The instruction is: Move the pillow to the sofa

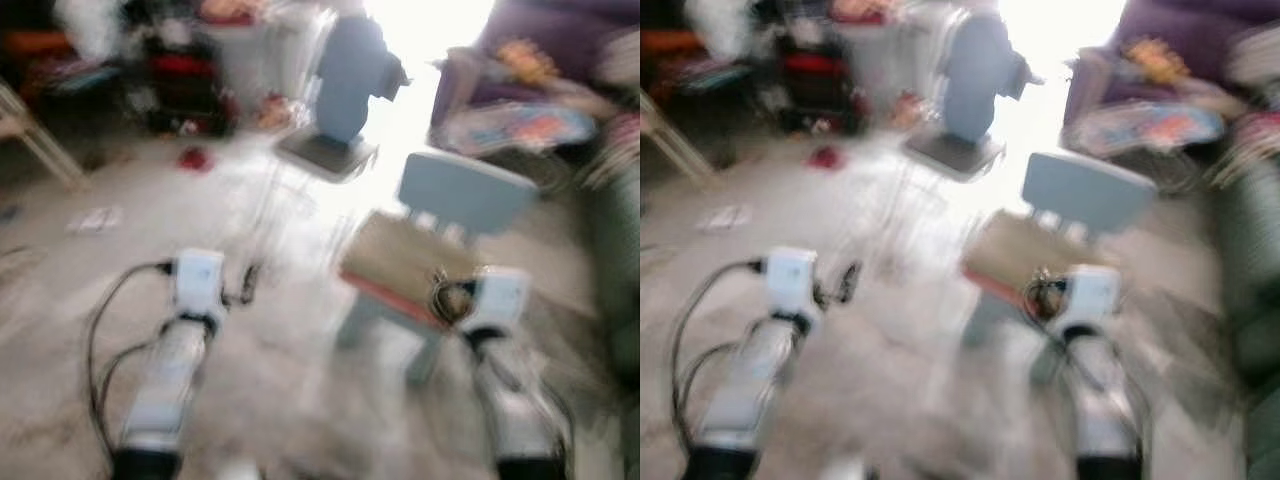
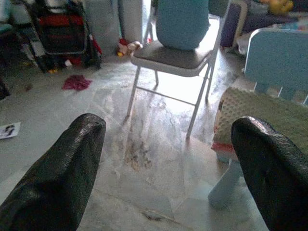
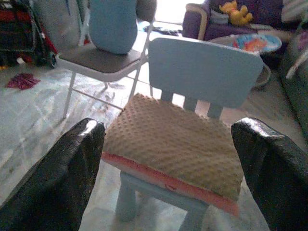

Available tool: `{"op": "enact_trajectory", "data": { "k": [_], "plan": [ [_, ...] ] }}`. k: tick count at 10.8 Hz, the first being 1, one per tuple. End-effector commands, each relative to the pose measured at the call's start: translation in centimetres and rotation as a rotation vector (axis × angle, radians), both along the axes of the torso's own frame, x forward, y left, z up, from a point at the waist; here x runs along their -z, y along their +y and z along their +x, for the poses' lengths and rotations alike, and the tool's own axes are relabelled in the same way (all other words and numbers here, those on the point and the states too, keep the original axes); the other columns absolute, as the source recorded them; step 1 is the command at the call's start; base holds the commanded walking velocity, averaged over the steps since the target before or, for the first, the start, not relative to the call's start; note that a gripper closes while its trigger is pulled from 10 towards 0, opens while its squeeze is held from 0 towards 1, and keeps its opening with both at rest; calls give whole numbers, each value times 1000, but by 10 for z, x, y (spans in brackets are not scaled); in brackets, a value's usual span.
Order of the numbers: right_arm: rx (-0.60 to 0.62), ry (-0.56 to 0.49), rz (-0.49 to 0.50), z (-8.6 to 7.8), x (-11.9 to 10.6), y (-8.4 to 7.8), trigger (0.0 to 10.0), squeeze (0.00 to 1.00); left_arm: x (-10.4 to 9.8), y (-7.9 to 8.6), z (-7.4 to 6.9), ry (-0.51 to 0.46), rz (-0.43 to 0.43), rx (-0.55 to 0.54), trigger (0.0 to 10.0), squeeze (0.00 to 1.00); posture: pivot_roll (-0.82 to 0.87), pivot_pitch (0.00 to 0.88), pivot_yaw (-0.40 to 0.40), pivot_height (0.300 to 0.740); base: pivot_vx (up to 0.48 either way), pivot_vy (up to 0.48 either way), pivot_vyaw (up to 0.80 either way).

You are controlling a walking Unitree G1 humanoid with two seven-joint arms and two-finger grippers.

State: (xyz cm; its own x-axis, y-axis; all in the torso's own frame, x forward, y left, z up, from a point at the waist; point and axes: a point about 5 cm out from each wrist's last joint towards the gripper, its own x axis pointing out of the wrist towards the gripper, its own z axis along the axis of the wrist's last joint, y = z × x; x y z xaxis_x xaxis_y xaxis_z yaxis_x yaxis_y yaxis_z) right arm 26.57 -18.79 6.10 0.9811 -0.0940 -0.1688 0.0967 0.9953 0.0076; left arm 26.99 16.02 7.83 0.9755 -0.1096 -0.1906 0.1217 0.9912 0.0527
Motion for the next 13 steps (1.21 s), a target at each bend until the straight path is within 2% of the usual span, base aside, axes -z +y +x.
{"op": "enact_trajectory", "data": {
  "k": [1,9,10,13],
  "plan": [
    [24,1,-16,0,-1,-8,10000,0,-3,-7,2,-7,-13,28,10000,0,1,0,-42,740,289,274,-769],
    [26,-4,-22,3,-2,-8,10000,0,-4,-5,4,-18,18,6,10000,0,4,13,-41,740,31,31,-769],
    [27,-8,-25,4,-4,-10,10000,0,-5,-4,4,-7,-3,16,10000,0,4,13,-41,740,0,0,-775],
    [16,-4,-18,3,-2,-6,10000,0,-6,-4,1,-20,-6,23,10000,0,12,22,-44,740,219,0,0]
  ]
}}
